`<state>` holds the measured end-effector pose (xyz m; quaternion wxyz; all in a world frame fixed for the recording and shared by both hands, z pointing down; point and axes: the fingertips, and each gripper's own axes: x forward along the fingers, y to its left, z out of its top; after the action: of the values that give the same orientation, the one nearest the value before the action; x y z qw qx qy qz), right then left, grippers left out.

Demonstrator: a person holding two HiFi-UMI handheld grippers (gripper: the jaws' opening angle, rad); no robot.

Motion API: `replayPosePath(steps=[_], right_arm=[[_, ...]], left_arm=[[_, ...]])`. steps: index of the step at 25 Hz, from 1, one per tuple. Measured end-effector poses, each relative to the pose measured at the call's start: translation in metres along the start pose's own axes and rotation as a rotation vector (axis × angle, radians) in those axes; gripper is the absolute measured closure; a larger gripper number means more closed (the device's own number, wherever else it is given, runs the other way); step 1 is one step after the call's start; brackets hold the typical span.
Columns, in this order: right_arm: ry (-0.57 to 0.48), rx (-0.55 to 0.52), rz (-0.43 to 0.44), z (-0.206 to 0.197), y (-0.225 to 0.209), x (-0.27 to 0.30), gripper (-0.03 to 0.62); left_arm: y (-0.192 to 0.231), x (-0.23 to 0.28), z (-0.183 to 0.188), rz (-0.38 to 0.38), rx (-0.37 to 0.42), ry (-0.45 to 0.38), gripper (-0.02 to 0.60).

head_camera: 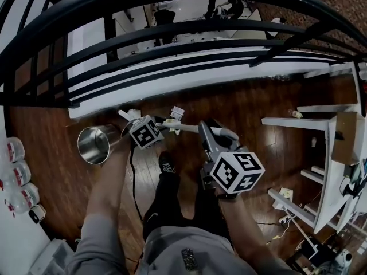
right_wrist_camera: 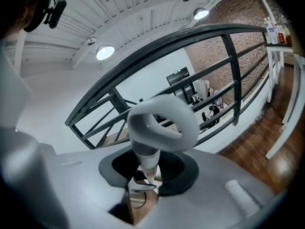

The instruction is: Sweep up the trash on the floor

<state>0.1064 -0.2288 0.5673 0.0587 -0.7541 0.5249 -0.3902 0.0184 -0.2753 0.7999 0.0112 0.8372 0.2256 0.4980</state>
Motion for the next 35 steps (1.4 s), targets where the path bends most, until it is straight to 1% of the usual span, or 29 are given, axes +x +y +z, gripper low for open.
replayPosePath(steps=[3, 7, 10, 13, 18, 20, 24, 27, 30, 35], right_arm=[[-0.005, -0.033, -0.025, 0.001, -0.001, 0.01, 0.503], [-0.016, -0.07, -0.083, 0.011, -0.015, 0.002, 0.503], [-0.016, -0.071, -0.133, 0.012, -0.031, -0.015, 0.503], [-0.025, -0.065, -0.178, 0.014, -0.049, -0.04, 0.503], [-0.041, -0.042, -0.238, 0.014, -0.08, -0.084, 0.504], [-0.046, -0.026, -0.249, 0.012, -0.095, -0.102, 0.504], [-0.084, 0.027, -0.224, 0.012, -0.125, -0.133, 0.504], [-0.119, 0.041, -0.187, 0.023, -0.128, -0.152, 0.503], [-0.162, 0.015, -0.138, 0.044, -0.118, -0.173, 0.504], [-0.245, -0.068, -0.05, 0.096, -0.102, -0.209, 0.503]], left_arm=[[0.017, 0.003, 0.005, 0.005, 0.008, -0.032, 0.439], [0.013, 0.019, 0.027, -0.031, 0.035, -0.064, 0.439], [-0.002, 0.032, 0.043, -0.063, 0.047, -0.09, 0.437], [-0.023, 0.046, 0.066, -0.098, 0.079, -0.108, 0.437], [-0.064, 0.071, 0.099, -0.144, 0.124, -0.116, 0.437], [-0.081, 0.081, 0.108, -0.155, 0.136, -0.098, 0.437], [-0.104, 0.093, 0.128, -0.139, 0.188, -0.059, 0.442], [-0.116, 0.085, 0.141, -0.115, 0.204, -0.054, 0.445], [-0.128, 0.065, 0.158, -0.08, 0.197, -0.061, 0.448], [-0.144, 0.034, 0.207, -0.01, 0.189, -0.1, 0.453]])
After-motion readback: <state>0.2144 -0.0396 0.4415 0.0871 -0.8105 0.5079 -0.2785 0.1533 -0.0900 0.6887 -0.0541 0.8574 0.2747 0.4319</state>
